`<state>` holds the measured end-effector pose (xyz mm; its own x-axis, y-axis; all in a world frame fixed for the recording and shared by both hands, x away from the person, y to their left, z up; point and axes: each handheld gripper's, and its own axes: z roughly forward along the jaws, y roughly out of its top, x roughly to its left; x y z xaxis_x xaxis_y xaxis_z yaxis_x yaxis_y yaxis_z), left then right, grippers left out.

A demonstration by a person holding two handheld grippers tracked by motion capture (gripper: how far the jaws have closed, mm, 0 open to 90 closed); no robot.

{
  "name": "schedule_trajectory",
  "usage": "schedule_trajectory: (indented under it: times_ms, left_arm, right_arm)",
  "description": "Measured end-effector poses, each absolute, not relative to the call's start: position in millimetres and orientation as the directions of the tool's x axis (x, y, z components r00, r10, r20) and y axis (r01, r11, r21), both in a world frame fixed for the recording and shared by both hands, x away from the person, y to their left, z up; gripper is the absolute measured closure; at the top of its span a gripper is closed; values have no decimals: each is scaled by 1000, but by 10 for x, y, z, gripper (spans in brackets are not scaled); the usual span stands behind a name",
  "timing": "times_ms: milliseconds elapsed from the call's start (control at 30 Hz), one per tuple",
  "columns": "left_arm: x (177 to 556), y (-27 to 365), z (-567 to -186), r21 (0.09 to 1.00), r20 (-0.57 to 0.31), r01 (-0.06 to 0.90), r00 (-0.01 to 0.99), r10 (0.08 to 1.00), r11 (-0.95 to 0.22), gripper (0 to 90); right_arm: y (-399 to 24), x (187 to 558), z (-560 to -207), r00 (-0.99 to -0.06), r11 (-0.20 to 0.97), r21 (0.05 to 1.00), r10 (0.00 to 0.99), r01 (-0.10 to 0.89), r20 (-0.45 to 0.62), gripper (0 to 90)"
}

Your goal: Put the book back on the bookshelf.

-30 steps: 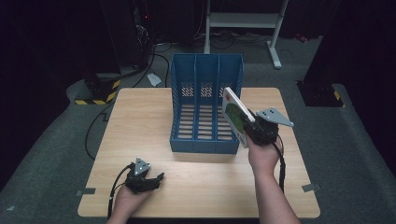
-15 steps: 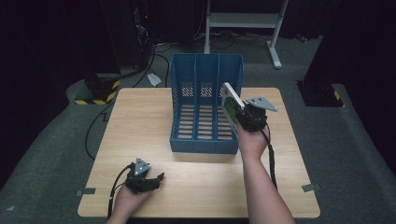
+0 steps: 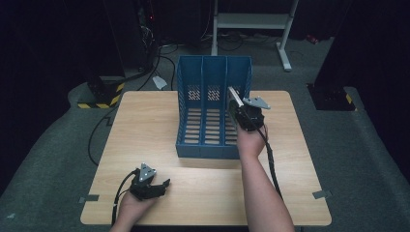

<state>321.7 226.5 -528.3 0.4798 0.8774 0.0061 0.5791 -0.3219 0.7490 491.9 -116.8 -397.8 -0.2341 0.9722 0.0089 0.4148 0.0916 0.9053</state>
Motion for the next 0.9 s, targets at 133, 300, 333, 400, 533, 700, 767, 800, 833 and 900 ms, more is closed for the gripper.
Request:
schedule_trajectory:
  times_ms: [133,300,333,400,533,700,767,800,833,900]
  left_arm:
    - [3218,2267,-5284,751,5,577,482,876,-321,266]
    - [3218,2268,-5283,750,6,578,483,876,-323,265]
    - [3217,2267,-5285,751,4,578,482,876,-321,265]
    - [3216,2266,-5284,750,4,579,481,877,-321,266]
    - [3215,2265,-5284,750,3,579,481,877,-320,266]
    - [3215,2264,-5283,749,4,580,480,877,-320,266]
    - [3215,2264,-5283,749,4,580,480,877,-320,266]
    - [3215,2264,-5283,749,4,580,480,877,-321,266]
    - [3215,2264,-5283,749,4,580,480,877,-320,266]
    - [3215,2263,-5283,749,4,580,480,877,-320,266]
  right_arm:
    - [-1124,4961,-4042,-245,107,901,970,420,-1,756]
    - [-1095,4975,-4112,-237,124,896,971,426,-22,755]
    - [-1101,4971,-4126,-241,120,897,970,425,-16,755]
    - [-1117,4968,-4151,-247,115,896,969,429,-6,754]
    - [-1123,4929,-4189,-250,119,895,968,429,-9,753]
    - [-1101,4848,-4234,-239,114,892,971,438,-7,748]
    - [-1092,4802,-4258,-248,137,887,968,441,-26,747]
    - [-1087,4778,-4268,-250,147,883,968,445,-35,747]
    - [-1090,4756,-4280,-251,148,880,967,451,-35,747]
    - [-1101,4718,-4302,-253,147,875,967,462,-29,745]
